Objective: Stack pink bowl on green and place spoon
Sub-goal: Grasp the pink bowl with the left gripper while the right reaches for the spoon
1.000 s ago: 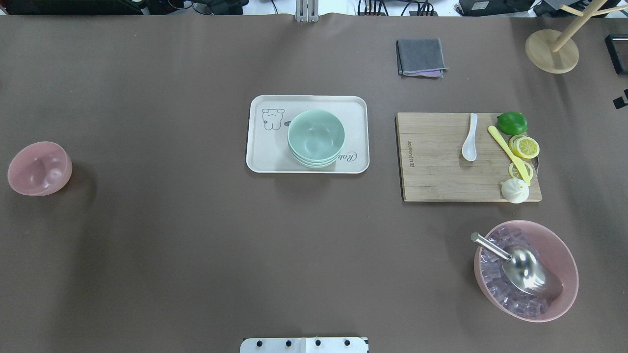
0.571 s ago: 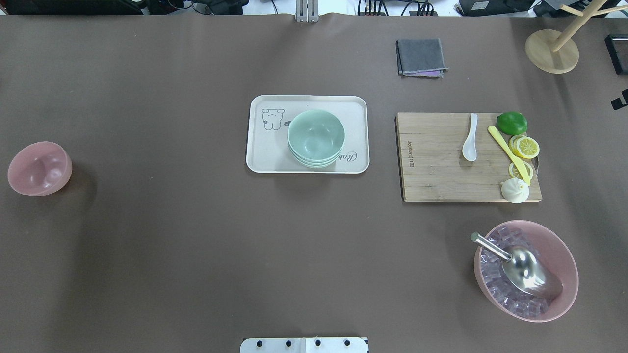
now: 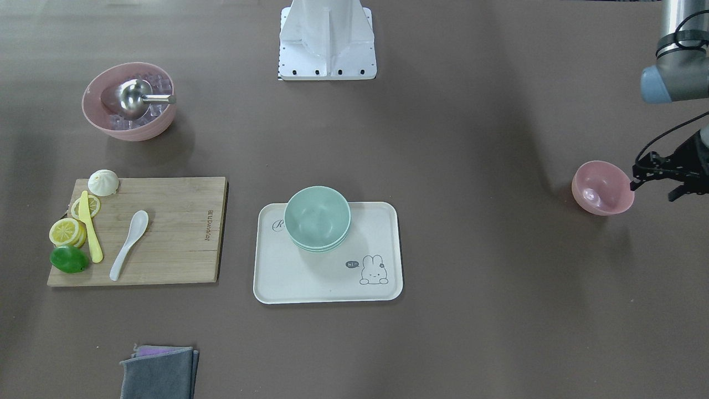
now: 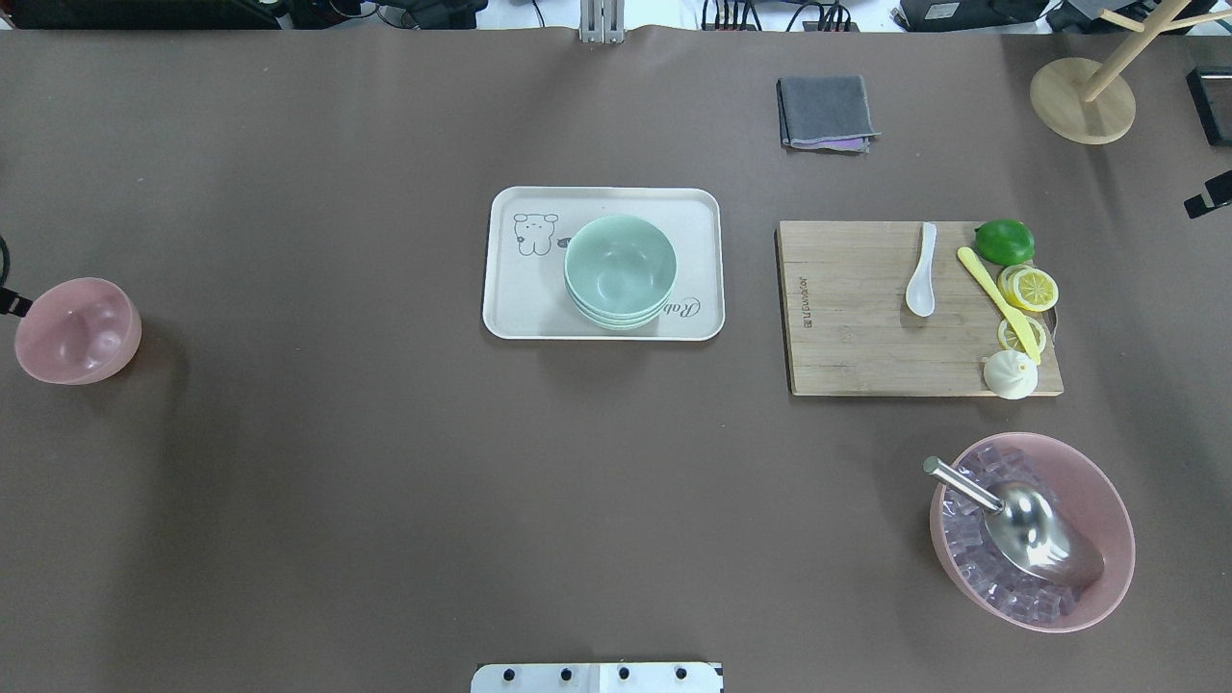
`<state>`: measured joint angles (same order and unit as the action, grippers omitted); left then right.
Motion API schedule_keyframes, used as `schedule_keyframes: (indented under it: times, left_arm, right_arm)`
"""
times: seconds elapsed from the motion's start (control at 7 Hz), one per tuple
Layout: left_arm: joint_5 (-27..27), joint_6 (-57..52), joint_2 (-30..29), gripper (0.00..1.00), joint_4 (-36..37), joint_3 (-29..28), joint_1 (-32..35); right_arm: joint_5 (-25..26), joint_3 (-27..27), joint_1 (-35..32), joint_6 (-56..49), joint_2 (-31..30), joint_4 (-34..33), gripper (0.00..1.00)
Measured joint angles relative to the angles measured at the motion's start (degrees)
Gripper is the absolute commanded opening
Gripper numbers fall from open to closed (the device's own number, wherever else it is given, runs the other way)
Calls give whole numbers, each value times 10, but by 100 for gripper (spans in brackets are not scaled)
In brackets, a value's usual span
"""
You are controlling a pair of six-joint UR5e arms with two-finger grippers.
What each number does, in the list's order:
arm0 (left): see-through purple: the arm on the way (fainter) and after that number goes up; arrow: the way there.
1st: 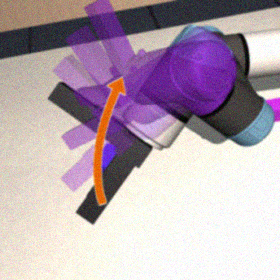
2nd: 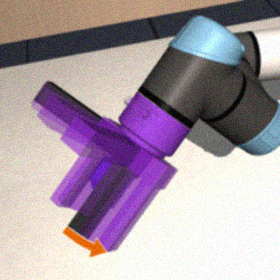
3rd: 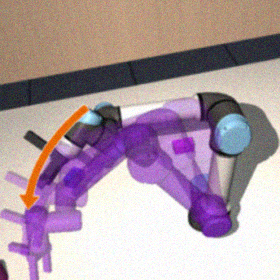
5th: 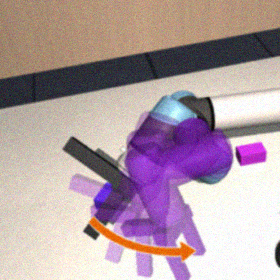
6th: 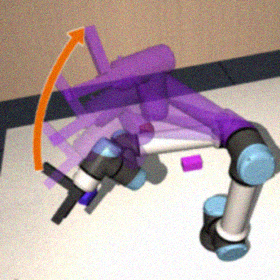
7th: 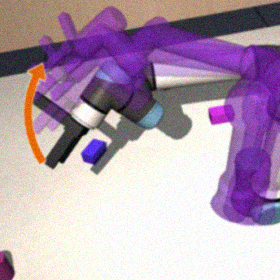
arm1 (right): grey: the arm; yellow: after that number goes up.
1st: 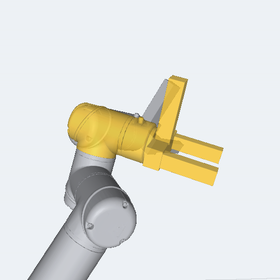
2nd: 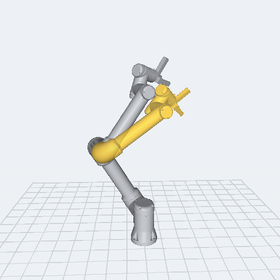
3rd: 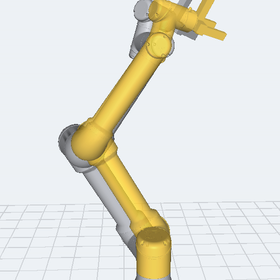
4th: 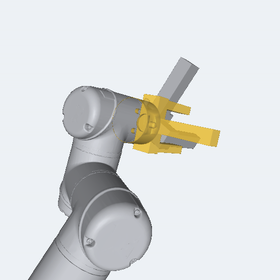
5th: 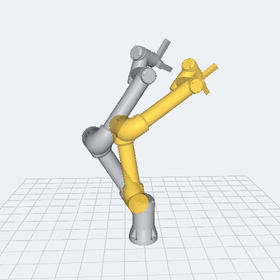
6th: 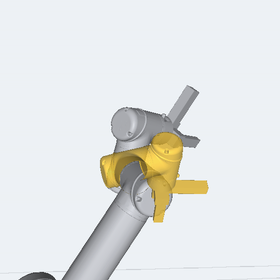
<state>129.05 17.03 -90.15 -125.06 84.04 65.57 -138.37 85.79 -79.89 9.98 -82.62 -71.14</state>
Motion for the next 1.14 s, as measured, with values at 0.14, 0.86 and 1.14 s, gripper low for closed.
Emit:
schedule_keyframes:
  times: [0.14,0.86,1.14]
  left_arm:
    - [-2,19,-1,0,-4,-6,-30]
    - [83,90,-78,0,21,8,-44]
    - [96,258,-196,0,78,45,-57]
  right_arm:
    - [-3,1,5,-1,0,8,100]
    - [-4,14,36,63,2,49,90]
    - [17,39,106,170,25,49,88]
